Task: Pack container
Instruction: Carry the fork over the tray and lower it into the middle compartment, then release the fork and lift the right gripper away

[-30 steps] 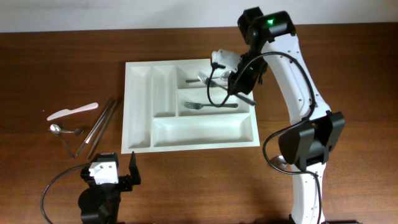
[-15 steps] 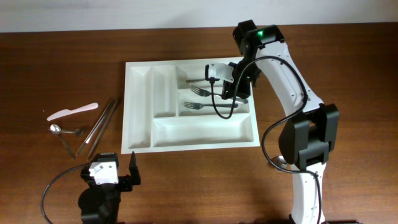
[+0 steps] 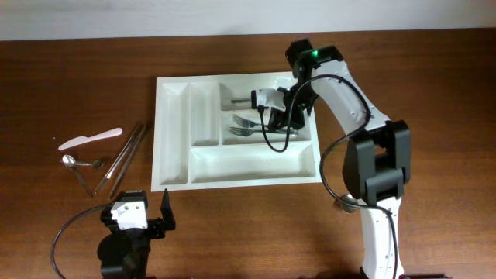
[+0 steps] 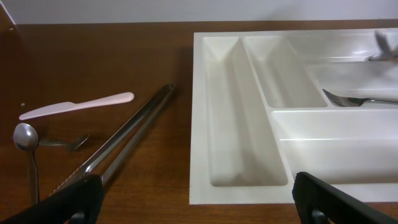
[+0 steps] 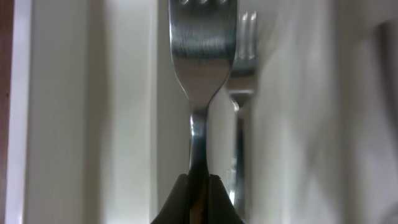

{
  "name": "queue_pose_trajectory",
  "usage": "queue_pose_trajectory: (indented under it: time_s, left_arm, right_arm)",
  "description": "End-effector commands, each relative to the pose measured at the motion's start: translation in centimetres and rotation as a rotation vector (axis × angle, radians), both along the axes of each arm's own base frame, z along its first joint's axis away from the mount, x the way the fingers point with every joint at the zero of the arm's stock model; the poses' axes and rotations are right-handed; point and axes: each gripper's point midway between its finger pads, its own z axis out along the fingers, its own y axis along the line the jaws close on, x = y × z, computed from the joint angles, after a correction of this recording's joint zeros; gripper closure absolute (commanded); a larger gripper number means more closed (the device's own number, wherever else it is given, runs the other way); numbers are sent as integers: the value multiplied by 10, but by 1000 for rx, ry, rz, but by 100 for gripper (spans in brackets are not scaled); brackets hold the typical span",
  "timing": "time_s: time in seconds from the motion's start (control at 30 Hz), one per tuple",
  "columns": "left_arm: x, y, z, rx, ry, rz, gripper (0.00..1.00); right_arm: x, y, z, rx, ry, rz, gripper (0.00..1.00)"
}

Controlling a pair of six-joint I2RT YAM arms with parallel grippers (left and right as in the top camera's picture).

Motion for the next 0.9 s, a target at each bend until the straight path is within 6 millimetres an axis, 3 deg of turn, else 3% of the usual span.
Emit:
queue_pose_trajectory:
  time_s: [0.0, 0.07, 0.1, 0.13, 0.2, 0.23, 0.4, 0.57, 0.7, 0.87]
  left_arm:
    - [0, -1, 0, 16, -1, -14, 1]
    - [0, -1, 0, 16, -1, -13, 1]
    - [0, -1, 0, 16, -1, -14, 1]
    - [0, -1, 0, 16, -1, -13, 1]
    - [0, -1, 0, 16, -1, -13, 1]
    - [0, -1, 0, 16, -1, -13, 1]
    - [0, -1, 0, 16, -1, -14, 1]
    - [0, -1, 0, 16, -1, -14, 1]
    - [0, -1, 0, 16, -1, -14, 1]
    - [0, -1, 0, 16, -1, -14, 1]
  right_arm:
    - [-12, 10, -10, 42, 51, 25, 96]
    - [-11, 10, -9, 42, 47, 25, 96]
    - [-11, 10, -8, 43, 45, 23, 91]
    - [-10, 9, -8, 42, 48, 17, 69]
    - [-10, 9, -8, 41, 51, 14, 5]
    - [-10, 10, -8, 42, 48, 14, 1]
    - [0, 14, 8, 54, 57, -73, 1]
    - [25, 13, 52, 54, 83, -341, 1]
    - [43, -17, 91, -27, 138, -685, 1]
    - [29, -64, 129, -111, 173, -836, 1]
